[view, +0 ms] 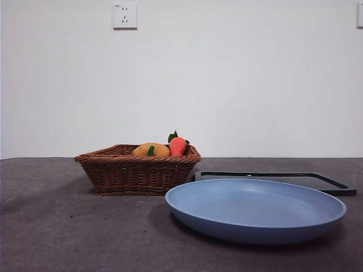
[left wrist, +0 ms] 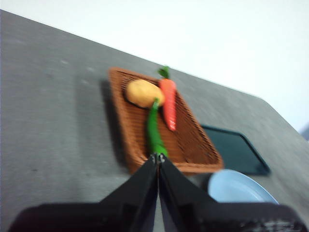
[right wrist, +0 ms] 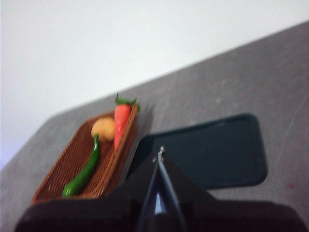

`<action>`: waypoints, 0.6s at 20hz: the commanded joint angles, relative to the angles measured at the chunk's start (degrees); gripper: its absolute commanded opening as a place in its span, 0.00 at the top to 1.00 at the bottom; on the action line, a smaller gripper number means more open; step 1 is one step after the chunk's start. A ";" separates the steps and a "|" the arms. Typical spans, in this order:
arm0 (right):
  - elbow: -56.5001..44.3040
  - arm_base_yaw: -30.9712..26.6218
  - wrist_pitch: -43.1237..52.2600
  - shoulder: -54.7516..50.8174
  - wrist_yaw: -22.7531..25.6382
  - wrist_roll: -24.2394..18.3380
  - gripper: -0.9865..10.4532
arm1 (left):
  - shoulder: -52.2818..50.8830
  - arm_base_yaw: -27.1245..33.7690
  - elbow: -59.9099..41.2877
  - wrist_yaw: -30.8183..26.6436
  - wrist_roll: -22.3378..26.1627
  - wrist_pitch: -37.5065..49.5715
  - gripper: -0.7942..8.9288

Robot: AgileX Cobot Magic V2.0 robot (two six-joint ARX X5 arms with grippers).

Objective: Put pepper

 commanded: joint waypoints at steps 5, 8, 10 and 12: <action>16.28 1.44 -16.22 13.66 -7.69 -11.82 0.91 | 12.50 -0.42 12.13 11.08 14.34 -9.03 0.91; 22.16 2.25 -24.46 18.73 -9.68 -16.66 0.91 | 16.06 -2.21 15.74 13.18 18.36 -13.51 0.91; 25.92 2.95 -30.80 21.99 -9.60 -20.81 0.91 | 18.05 -3.96 18.21 13.14 21.20 -17.57 0.91; 28.61 3.54 -36.13 24.33 -9.57 -24.11 0.91 | 19.37 -5.68 20.28 12.94 23.91 -21.66 0.91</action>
